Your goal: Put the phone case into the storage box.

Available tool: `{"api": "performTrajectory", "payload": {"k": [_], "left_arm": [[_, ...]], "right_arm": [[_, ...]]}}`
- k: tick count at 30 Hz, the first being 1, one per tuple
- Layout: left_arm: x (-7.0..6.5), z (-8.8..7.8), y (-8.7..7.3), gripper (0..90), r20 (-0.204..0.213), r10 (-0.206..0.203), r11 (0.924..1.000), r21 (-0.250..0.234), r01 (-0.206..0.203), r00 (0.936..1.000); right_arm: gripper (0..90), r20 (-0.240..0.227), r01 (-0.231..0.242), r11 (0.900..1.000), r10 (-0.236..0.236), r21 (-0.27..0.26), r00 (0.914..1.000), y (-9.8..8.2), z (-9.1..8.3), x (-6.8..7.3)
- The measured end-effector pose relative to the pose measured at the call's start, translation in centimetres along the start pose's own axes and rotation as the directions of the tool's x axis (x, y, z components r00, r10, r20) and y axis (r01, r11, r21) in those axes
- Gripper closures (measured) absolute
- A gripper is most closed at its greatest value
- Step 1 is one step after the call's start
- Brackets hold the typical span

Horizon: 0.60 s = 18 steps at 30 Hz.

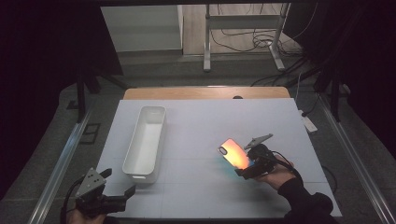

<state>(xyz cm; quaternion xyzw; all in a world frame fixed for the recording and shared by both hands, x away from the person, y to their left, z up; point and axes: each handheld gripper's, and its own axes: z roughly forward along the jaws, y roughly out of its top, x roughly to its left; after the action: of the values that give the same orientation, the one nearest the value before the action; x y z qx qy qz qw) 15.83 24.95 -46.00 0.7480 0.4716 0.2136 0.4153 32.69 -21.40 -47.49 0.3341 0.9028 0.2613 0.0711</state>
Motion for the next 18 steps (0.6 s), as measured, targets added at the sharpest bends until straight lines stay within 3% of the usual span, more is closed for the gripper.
{"api": "performTrajectory", "payload": {"k": [10, 18], "left_arm": [[-0.4, 0.3, 1.1, 0.0, 0.032, -0.002, 0.9997, -0.026, 0.003, 0.9995], [-0.7, 1.2, 2.1, 0.0, 0.06, 0.024, 0.9992, -0.034, -0.022, 0.9979]], "right_arm": [[17.1, -0.013, -0.002, 0.999, 0.001, -0.039, 0.9999, 0.0, -0.9, -0.2], [17.1, -0.03, 0.004, 0.996, -0.006, -0.084, 0.9995, 0.2, -1.7, -0.1]]}}
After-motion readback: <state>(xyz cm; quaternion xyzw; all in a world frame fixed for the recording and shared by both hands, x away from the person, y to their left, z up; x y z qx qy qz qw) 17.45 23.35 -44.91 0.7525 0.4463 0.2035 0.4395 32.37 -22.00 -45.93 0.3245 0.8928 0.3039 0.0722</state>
